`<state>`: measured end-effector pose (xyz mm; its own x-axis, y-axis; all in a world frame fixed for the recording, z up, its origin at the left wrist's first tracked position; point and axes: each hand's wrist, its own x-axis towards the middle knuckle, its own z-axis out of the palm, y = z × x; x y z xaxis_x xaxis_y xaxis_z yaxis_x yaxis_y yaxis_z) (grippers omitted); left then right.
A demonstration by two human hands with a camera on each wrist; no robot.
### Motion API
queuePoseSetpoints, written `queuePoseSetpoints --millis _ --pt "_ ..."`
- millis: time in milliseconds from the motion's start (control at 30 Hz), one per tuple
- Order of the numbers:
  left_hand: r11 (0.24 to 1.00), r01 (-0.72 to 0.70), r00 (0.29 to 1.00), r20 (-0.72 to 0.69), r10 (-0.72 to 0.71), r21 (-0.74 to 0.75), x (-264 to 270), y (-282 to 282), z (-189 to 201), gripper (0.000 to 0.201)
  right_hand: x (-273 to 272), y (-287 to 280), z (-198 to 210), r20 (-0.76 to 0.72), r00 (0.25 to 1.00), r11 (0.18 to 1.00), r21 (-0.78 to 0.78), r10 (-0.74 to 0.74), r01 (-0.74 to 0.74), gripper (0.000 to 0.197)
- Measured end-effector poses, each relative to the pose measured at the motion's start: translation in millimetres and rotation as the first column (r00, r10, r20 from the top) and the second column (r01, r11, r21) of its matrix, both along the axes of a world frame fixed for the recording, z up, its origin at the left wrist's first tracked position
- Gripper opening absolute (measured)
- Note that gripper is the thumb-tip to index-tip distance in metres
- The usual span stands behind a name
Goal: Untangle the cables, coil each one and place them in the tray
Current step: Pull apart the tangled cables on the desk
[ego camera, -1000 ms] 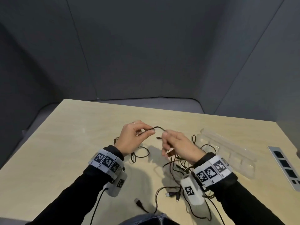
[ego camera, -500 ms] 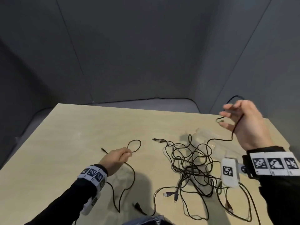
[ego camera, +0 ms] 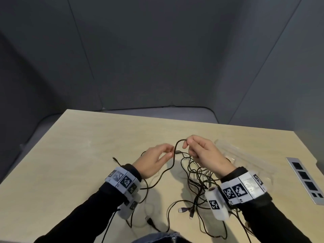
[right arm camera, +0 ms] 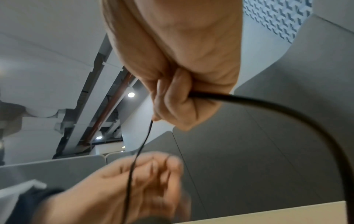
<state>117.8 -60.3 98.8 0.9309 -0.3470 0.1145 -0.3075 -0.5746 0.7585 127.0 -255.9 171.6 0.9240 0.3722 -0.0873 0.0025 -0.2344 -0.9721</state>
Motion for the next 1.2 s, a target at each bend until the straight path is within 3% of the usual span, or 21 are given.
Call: queuePoseSetpoints --millis 167,367,433,500,600,733,833,933,1067,1133,1200 --pt "0.967 0.056 0.968 -0.225 -0.114 -0.250 -21.0 2.3 -11.3 0.048 9.9 -1.5 11.5 0.099 0.984 0.986 0.082 -0.150 0.142 0.026" --pt "0.987 0.034 0.975 -0.213 -0.068 -0.159 -25.1 15.3 -17.1 0.024 22.4 -9.4 20.6 0.107 0.965 0.966 0.123 -0.240 0.227 0.028" --pt "0.986 -0.011 0.986 -0.168 -0.018 -0.167 -25.6 19.6 -17.5 0.027 26.6 -10.0 35.4 0.106 0.961 0.954 0.193 -0.254 0.230 0.027" --pt "0.977 -0.040 0.989 -0.144 0.010 -0.210 -25.3 17.0 -11.0 0.028 28.4 -5.5 53.3 0.100 0.972 0.944 0.276 -0.212 0.178 0.027" --pt "0.941 -0.037 0.962 -0.267 -0.058 -0.336 -18.4 -0.5 2.8 0.030 26.2 13.8 73.1 0.039 0.998 0.909 0.416 -0.045 0.025 0.026" --pt "0.945 0.168 0.940 -0.242 -0.239 -0.281 -12.6 -30.0 18.5 0.055 22.8 41.5 76.9 -0.011 0.991 0.859 0.500 0.135 -0.112 0.026" --pt "0.920 0.226 0.907 -0.276 -0.319 -0.320 -17.4 -41.2 21.8 0.035 22.2 41.6 75.1 0.026 0.988 0.882 0.446 0.155 -0.150 0.025" --pt "0.942 0.162 0.941 -0.241 -0.237 -0.295 -14.8 -25.4 16.7 0.025 28.9 17.6 69.3 0.076 0.996 0.927 0.366 0.056 -0.079 0.025" --pt "0.877 0.034 0.970 -0.195 -0.144 -0.480 -10.4 2.2 37.2 0.023 35.8 -13.3 30.7 0.066 0.995 0.995 0.064 -0.077 0.073 0.021" --pt "0.827 0.008 0.985 -0.140 -0.105 -0.563 -8.8 8.1 53.6 0.023 27.9 -14.9 -10.3 0.013 0.999 0.974 -0.224 0.043 -0.039 0.037" --pt "0.768 -0.019 0.994 -0.098 -0.057 -0.640 -8.4 10.9 65.8 0.022 13.7 -9.9 -58.3 -0.069 0.953 0.833 -0.470 0.294 -0.290 0.065"
